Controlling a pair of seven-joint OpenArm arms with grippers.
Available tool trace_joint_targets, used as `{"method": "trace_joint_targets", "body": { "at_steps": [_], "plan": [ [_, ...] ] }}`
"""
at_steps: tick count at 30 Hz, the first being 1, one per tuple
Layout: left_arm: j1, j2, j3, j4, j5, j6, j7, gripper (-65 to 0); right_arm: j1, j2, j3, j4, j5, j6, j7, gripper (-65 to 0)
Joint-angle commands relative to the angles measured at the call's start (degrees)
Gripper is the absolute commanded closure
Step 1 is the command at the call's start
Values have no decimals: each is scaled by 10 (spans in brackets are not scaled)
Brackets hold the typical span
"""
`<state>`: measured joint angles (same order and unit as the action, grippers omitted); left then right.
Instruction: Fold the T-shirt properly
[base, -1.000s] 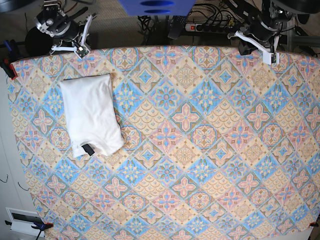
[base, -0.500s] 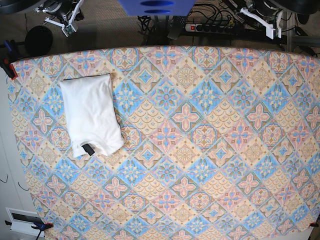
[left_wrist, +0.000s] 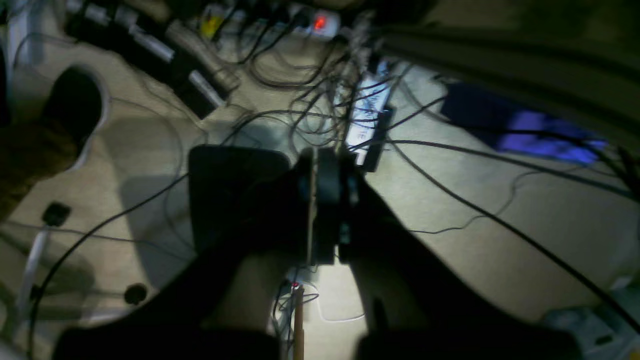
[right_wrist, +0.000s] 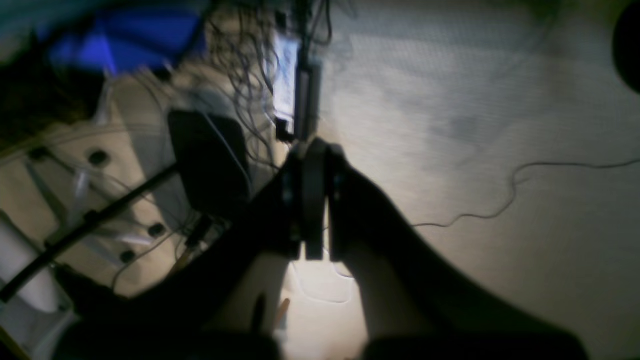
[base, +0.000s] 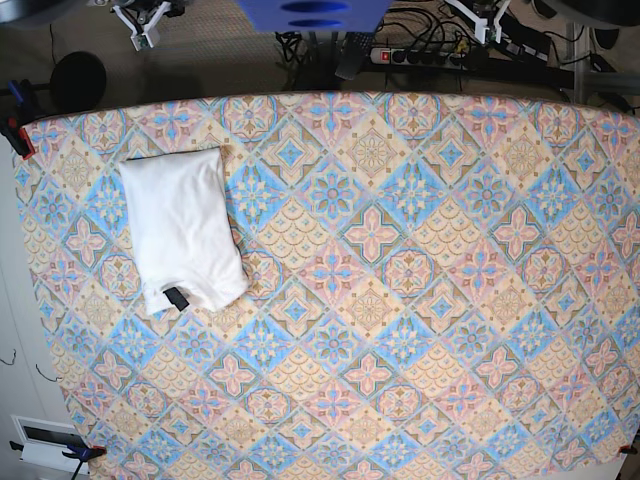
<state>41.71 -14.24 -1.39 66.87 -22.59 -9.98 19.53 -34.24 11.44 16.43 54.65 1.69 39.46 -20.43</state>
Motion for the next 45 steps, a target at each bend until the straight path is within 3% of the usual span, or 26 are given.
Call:
{"method": "trace_joint_targets", "body": {
  "at_steps": [1,4,12,18,22,25,29,34,37,39,45],
  "plan": [
    [-3,-2,11,-17,-2,-2,-13,0,-1,5,-4,-32,0,5,5,0],
    [-36,-2,46,-84,-2,-2,-52,0,47,6,-49,-122,0,5,47,0],
    [-128,19,80,-223,-4,-2,-58,0,137,6,-86,-318,0,5,148,0],
    [-202,44,86,-329,-2,-3,-59,0,171,4,-86,-374,0,5,155,0],
    [-219,49,139,-365,-2,-2,-117,0,178,2,-86,-374,0,5,155,0],
    [-223,51,165,-386,-4,-2,-138,0,178,-28,-86,-374,0,-39,156,0],
    [-235,62,169,-391,-4,-2,-139,0,178,-53,-86,-374,0,-43,156,0],
    [-236,65,169,-389,-3,-2,-139,0,178,-54,-84,-374,0,-46,157,0],
    [-243,66,169,-389,-3,-2,-139,0,178,-60,-85,-374,0,-96,157,0],
    [-247,66,169,-390,-8,-2,-139,0,178,-81,-85,-373,0,-133,157,0],
    [-249,73,166,-389,-8,-2,-139,0,179,-122,-81,-372,1,-188,157,0]
  ]
}}
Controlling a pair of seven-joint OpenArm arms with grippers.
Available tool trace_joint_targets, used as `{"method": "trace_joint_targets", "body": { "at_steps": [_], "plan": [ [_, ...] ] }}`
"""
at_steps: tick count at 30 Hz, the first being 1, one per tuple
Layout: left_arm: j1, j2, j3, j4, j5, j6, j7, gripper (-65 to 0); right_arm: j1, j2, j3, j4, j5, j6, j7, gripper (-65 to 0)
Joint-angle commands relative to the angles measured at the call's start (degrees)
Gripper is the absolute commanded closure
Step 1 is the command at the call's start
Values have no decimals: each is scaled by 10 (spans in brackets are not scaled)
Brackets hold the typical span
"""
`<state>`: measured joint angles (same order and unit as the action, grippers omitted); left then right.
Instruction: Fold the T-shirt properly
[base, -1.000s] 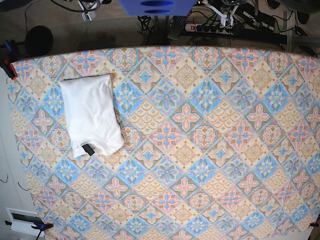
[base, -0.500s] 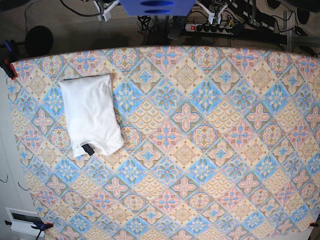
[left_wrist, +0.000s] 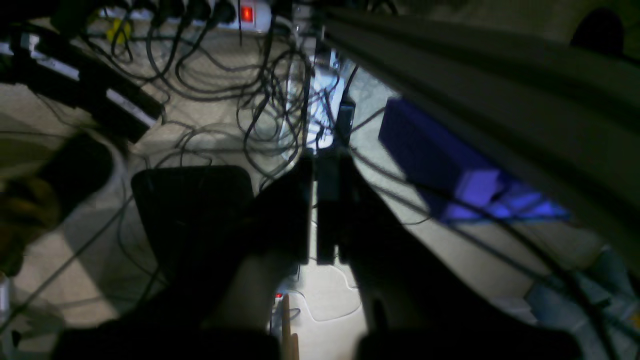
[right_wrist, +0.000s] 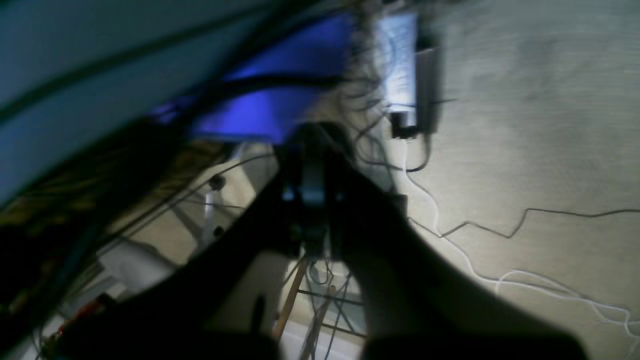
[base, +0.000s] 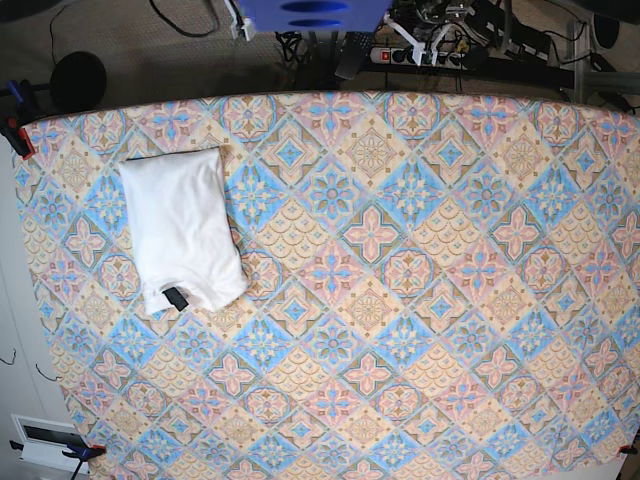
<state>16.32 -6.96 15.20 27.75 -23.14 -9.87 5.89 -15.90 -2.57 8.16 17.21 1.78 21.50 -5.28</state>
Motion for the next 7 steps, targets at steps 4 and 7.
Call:
{"method": "trace_joint_targets", "body": {
  "at_steps": [4,7],
  "plan": [
    [4,1,0,3,-2,-3,-2,0,-4,13,1,4,0,-33,6,0],
    [-9,4,0,1,-2,-3,-2,0,11,13,1,4,1,-33,6,0]
  ]
}}
